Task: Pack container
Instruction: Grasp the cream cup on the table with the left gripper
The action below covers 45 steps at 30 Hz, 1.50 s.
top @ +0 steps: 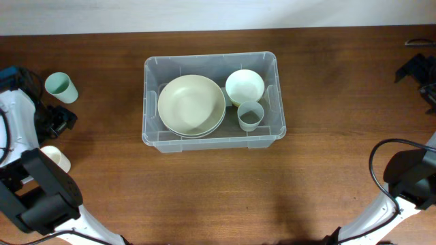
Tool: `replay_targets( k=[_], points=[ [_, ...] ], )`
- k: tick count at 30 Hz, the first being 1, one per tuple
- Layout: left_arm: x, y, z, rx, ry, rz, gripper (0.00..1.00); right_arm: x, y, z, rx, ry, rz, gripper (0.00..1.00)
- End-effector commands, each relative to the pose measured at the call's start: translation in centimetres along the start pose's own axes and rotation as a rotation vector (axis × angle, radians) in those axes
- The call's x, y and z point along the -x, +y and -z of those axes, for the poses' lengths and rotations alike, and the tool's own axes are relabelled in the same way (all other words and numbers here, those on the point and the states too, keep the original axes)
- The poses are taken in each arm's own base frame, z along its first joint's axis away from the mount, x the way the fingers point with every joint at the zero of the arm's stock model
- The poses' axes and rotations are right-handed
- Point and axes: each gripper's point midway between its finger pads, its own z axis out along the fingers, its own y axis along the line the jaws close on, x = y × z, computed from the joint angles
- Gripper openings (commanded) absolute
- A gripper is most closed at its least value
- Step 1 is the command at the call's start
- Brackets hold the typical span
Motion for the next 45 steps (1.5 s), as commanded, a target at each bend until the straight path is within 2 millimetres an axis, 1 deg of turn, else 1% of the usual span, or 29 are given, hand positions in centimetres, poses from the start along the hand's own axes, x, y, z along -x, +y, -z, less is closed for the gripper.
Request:
replay_targets(
  k=[1, 4, 10, 13, 14, 16, 18, 21, 22, 24, 26, 28, 31, 32, 33, 35, 38, 40, 42, 45],
  points=[
    [-0.9, 0.0, -1.1, -0.009, 0.015, -0.016, 0.99, -0.1, 0.1, 0.2, 0.003, 0.000, 0.009, 0.99],
    [-1.1, -0.1, -2.0, -0.013, 0.018, -0.023, 0.99, -0.1, 0.1, 0.2, 0.003, -0.001, 0.009, 0.99],
    [-1.1, -0.3, -2.8, -0.017, 0.010, -0.025, 0.98, -0.1, 0.1, 0.2, 0.003, 0.000, 0.009, 0.99],
    [-1.2, -0.3, -3.3, -0.020, 0.007, -0.024, 0.94, -0.1, 0.1, 0.2, 0.003, -0.001, 0.009, 0.99],
    [-1.4, -0.4, -3.7, -0.021, 0.012, -0.025, 0.91, -0.1, 0.1, 0.2, 0.003, -0.001, 0.009, 0.99],
    [-1.7, -0.3, -4.1, -0.019, 0.017, -0.026, 0.89, -0.1, 0.1, 0.2, 0.003, 0.000, 0.009, 0.99],
    [-1.9, -0.2, -4.4, -0.016, 0.023, -0.027, 0.81, -0.1, 0.1, 0.2, 0.003, 0.000, 0.009, 0.99],
    [-2.3, -0.2, -4.9, -0.012, 0.030, -0.028, 0.64, -0.1, 0.1, 0.2, 0.003, -0.001, 0.009, 0.99],
    [-2.3, -0.1, -5.0, -0.011, 0.031, -0.028, 0.59, -0.1, 0.1, 0.2, 0.003, 0.000, 0.009, 0.99],
    [-2.4, -0.1, -5.0, -0.012, 0.032, -0.028, 0.55, -0.1, 0.1, 0.2, 0.003, -0.001, 0.010, 0.99],
    [-2.3, -0.2, -5.0, -0.012, 0.029, -0.028, 0.45, -0.1, 0.1, 0.2, 0.003, -0.001, 0.009, 0.99],
    [-2.3, -0.2, -5.0, -0.012, 0.028, -0.028, 0.32, -0.1, 0.1, 0.2, 0.003, -0.001, 0.009, 0.99],
    [-2.1, -0.1, -5.0, -0.009, 0.020, -0.027, 0.09, -0.1, 0.1, 0.2, 0.003, 0.000, 0.009, 0.99],
    [-2.0, -0.1, -5.0, -0.005, 0.016, -0.027, 0.04, -0.1, 0.1, 0.2, 0.003, 0.000, 0.009, 0.99],
    [-2.0, 0.0, -5.0, 0.001, 0.013, -0.027, 0.01, -0.1, 0.1, 0.2, 0.003, -0.001, 0.009, 0.99],
    [-1.8, 0.1, -4.9, 0.006, 0.007, -0.027, 0.01, -0.1, 0.1, 0.2, 0.003, 0.000, 0.009, 0.99],
    [-1.6, 0.0, -4.1, 0.003, 0.005, -0.051, 0.01, -0.1, 0.1, 0.2, 0.003, 0.000, 0.009, 0.99],
    [-1.1, -0.1, -3.0, -0.002, -0.006, -0.067, 0.01, -0.1, 0.1, 0.2, 0.003, 0.000, 0.009, 0.99],
    [-0.4, -0.4, -1.0, -0.018, -0.033, -0.074, 0.01, -0.1, 0.1, 0.2, 0.003, 0.000, 0.009, 0.99],
    [0.7, -1.2, 3.4, -0.066, -0.104, -0.081, 0.01, -0.1, 0.1, 0.2, 0.003, 0.000, 0.009, 0.99]
  ],
)
